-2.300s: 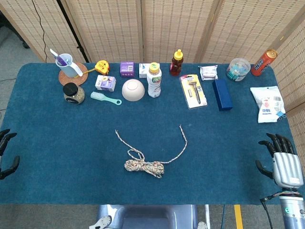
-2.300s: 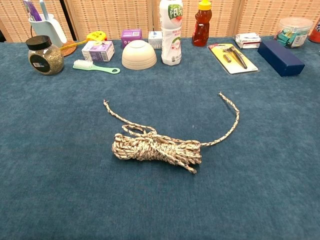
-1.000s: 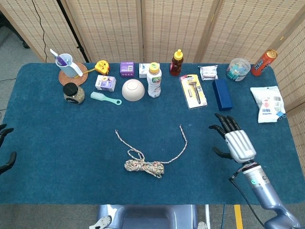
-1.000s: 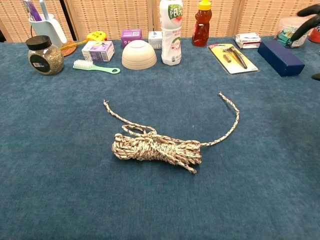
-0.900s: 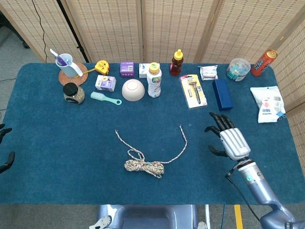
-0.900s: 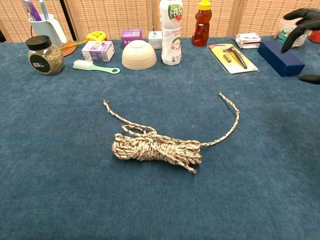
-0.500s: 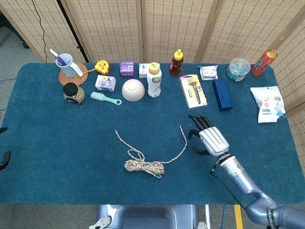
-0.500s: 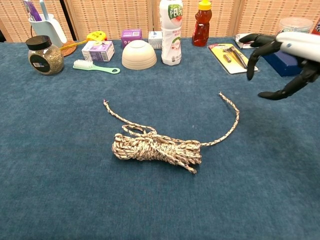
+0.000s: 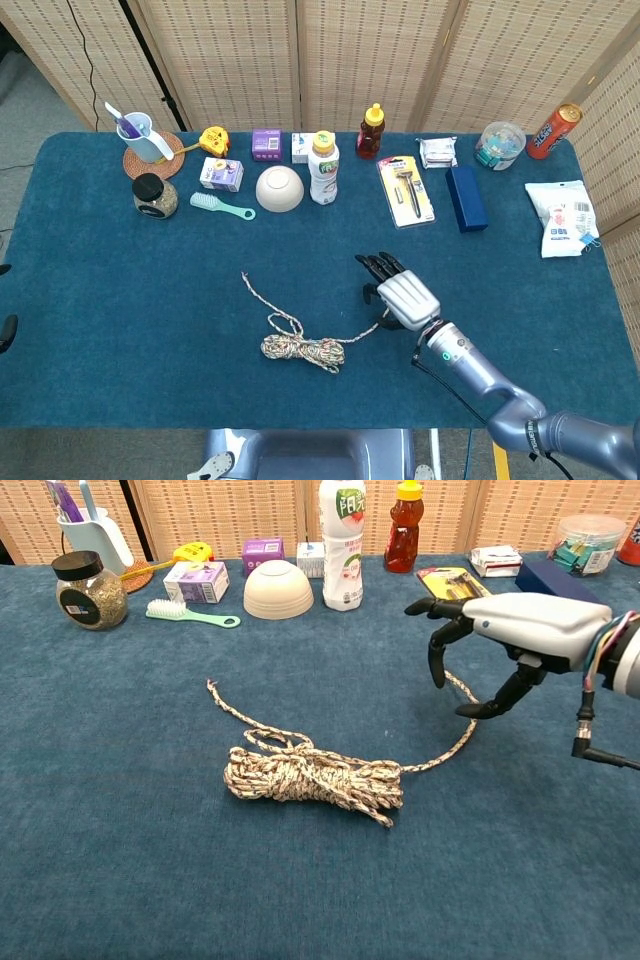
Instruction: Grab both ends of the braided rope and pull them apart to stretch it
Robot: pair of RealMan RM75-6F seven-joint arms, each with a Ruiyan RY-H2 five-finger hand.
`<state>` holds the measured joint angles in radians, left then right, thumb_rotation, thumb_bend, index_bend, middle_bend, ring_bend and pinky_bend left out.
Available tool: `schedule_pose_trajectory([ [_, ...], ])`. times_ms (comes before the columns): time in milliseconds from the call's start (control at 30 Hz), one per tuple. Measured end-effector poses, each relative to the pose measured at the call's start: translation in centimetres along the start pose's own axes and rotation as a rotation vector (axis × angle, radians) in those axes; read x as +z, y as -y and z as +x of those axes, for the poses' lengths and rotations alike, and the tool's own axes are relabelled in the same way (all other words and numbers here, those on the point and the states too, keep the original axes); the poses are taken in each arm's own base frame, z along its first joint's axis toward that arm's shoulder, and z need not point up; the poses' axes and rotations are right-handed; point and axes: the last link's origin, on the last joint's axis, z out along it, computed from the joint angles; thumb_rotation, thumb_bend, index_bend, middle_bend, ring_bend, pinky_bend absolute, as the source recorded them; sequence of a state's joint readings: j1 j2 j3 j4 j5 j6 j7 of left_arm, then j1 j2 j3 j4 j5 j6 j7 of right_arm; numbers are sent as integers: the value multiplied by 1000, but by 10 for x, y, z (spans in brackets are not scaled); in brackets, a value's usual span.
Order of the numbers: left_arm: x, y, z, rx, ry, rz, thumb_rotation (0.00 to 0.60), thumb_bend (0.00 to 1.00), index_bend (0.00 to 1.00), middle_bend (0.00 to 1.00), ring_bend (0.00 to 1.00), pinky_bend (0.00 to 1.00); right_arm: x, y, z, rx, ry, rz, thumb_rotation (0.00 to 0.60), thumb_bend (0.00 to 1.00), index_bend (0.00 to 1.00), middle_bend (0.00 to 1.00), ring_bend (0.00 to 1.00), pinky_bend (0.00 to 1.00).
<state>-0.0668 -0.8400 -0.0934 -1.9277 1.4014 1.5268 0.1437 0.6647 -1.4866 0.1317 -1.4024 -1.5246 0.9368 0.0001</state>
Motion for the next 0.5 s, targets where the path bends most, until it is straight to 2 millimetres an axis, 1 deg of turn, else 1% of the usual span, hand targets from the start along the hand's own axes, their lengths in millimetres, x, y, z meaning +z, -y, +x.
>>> schedule_pose_trajectory([
  [200, -1, 2, 2, 8, -3, 6, 600, 392, 195, 133, 50, 0, 6, 4, -8, -27, 27, 22, 600, 363, 479, 0, 0, 0],
  [500, -2, 2, 5, 12, -6, 4, 600, 393, 196, 133, 47, 0, 3, 1, -15, -47, 44, 27, 600, 372, 476, 0, 0, 0],
])
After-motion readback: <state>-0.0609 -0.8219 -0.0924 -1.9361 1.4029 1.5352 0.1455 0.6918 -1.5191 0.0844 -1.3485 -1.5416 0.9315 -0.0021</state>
